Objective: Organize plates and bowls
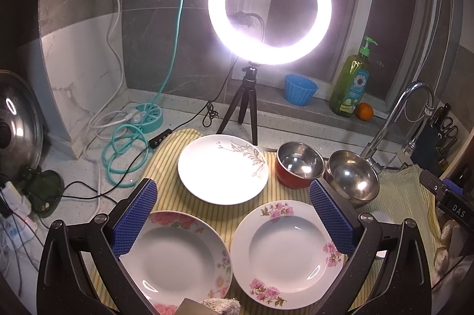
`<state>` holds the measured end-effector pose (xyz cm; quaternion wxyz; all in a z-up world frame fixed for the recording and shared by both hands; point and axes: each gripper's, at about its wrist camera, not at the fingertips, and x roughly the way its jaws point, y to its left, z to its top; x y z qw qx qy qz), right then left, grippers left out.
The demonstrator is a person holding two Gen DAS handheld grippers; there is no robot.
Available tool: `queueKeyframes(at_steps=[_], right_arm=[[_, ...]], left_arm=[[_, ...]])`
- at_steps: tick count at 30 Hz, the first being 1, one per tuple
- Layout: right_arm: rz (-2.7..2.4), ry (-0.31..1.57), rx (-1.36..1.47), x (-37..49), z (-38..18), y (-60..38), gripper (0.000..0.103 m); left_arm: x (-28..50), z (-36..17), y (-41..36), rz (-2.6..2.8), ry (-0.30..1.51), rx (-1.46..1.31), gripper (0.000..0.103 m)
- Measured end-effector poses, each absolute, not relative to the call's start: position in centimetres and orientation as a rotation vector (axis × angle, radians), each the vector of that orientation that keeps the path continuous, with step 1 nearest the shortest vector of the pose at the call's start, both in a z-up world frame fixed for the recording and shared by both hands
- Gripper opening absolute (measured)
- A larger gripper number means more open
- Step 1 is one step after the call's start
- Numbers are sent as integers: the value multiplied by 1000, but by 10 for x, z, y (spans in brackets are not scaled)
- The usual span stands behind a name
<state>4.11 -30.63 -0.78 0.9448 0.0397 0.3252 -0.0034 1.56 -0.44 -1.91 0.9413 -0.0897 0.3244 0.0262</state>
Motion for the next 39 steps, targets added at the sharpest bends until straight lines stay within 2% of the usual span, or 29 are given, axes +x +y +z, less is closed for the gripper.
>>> queueKeyframes(at_steps=[15, 19, 22, 25, 27, 29, 31, 33, 36, 39], right_arm=[[37, 834, 123, 51, -41, -313, 103], [67, 870, 158, 47, -51, -316, 103], [97, 897, 192, 44, -60, -319, 102], [128, 927, 214, 40, -69, -320, 95], [143, 949, 220, 38, -76, -319, 90], [170, 979, 238, 36, -84, -318, 86], [201, 1019, 265, 34, -93, -317, 79], [219, 1051, 284, 32, -102, -315, 69], [258, 1099, 306, 29, -116, -311, 60], [295, 1126, 309, 27, -124, -304, 53]], left_arm=[[26, -43, -5, 8, 776, -144, 102], [30, -54, -1, -22, 822, -155, 99], [33, -64, 2, -43, 855, -165, 92], [36, -74, 8, -57, 895, -187, 89], [38, -82, 12, -73, 925, -208, 79], [39, -89, 14, -97, 952, -230, 74], [41, -95, 14, -119, 977, -239, 68], [45, -101, 13, -141, 998, -229, 54], [52, -109, 11, -169, 1026, -223, 45], [59, -114, 9, -205, 1050, -231, 42]])
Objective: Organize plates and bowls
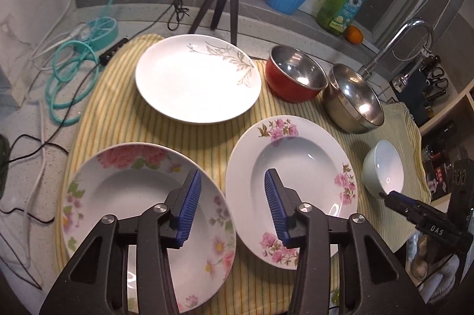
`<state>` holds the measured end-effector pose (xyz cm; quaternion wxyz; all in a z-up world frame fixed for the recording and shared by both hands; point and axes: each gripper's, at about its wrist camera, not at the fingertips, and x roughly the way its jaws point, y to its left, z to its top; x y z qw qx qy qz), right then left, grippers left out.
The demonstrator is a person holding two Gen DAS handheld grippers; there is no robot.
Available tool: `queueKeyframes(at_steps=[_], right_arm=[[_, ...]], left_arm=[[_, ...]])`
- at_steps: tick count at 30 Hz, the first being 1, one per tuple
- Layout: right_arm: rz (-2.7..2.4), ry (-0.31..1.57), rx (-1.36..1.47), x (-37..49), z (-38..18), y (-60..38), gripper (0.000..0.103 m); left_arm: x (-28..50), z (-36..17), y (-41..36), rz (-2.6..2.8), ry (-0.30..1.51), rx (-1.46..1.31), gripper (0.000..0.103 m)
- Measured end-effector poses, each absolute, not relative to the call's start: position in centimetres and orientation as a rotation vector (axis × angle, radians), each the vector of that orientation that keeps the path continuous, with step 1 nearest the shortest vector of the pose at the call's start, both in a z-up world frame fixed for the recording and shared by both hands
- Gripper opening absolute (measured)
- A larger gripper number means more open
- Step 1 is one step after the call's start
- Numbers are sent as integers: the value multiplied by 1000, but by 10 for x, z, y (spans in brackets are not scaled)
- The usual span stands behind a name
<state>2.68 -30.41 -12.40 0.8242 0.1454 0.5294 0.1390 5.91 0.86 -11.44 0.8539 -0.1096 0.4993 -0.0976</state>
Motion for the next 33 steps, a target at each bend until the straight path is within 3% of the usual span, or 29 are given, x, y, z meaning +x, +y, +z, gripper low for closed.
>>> queueKeyframes(at_steps=[2, 9, 21, 33], right_arm=[[308, 1143, 318, 25, -129, -301, 46], [350, 1135, 314, 22, -125, -293, 39], [366, 1202, 348, 30, -144, -281, 21], [352, 1251, 500, 44, -170, -295, 20]], left_arm=[[64, -117, 6, -221, 1059, -221, 42], [81, -128, 2, -276, 1097, -209, 28], [106, -149, 3, -309, 1172, -224, 27], [120, -162, 4, -329, 1233, -272, 22]])
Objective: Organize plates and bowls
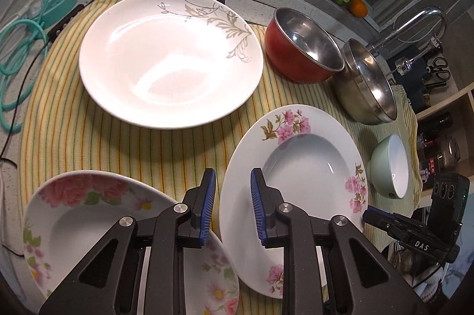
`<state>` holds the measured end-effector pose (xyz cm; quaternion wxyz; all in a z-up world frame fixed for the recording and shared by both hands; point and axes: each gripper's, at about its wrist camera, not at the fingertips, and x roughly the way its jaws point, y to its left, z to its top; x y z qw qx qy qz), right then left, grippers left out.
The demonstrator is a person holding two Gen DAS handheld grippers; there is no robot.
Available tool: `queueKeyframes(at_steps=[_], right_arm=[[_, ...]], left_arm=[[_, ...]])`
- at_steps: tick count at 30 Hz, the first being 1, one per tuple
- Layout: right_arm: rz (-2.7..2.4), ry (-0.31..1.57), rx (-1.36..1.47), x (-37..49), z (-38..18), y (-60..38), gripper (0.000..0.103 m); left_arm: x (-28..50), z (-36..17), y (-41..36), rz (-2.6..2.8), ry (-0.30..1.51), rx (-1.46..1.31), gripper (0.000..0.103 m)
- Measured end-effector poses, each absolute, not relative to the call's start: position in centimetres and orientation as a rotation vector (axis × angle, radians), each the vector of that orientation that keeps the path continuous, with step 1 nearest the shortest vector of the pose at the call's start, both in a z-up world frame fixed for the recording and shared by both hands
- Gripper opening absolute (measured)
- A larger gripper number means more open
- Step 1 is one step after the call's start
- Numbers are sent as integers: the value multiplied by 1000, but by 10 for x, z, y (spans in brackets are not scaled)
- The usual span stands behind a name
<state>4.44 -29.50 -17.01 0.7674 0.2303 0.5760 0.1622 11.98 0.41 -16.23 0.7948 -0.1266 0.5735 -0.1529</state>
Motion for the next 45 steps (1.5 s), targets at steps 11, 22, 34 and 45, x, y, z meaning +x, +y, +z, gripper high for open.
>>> queueKeyframes(at_steps=[11, 22, 34, 45], right_arm=[[381, 1268, 531, 52, -178, -295, 17], [387, 1281, 484, 57, -175, -293, 17], [406, 1305, 439, 56, -176, -299, 17], [424, 1315, 413, 46, -177, -303, 18]], left_arm=[[123, -169, 1, -338, 1255, -261, 20], [117, -168, -10, -320, 1245, -216, 20], [92, -165, -19, -307, 1249, -215, 20], [66, -165, -26, -292, 1249, -212, 20]])
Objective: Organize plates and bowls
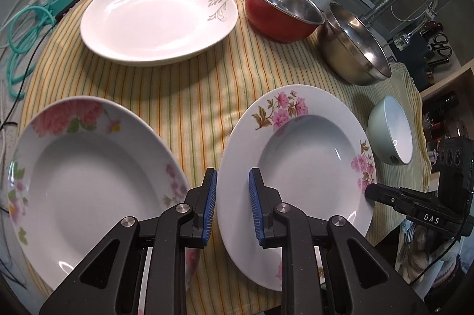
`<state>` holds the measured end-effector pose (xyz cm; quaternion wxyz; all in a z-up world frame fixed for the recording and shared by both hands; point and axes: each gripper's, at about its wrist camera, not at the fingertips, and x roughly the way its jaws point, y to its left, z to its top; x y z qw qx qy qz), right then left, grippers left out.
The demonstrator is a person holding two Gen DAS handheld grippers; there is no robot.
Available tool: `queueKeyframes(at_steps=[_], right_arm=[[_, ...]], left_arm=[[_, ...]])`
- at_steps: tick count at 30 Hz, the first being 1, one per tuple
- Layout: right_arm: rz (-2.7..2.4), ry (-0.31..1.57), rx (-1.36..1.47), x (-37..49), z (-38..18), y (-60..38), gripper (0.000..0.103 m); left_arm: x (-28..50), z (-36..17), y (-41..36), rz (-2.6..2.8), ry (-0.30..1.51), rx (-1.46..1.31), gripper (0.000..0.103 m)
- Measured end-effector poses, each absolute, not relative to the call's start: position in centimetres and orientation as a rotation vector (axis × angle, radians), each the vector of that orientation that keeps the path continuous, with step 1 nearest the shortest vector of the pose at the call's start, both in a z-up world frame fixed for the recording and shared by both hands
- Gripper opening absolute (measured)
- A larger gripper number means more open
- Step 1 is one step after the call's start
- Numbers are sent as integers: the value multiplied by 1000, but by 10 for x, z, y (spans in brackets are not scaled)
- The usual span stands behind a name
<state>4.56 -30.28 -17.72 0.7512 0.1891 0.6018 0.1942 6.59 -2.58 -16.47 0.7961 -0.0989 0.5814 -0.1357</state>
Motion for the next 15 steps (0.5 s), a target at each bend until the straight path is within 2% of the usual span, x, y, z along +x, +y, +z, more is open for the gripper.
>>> queueKeyframes(at_steps=[15], right_arm=[[432, 1320, 391, 39, -178, -304, 18]], left_arm=[[54, -168, -33, -286, 1253, -208, 20]])
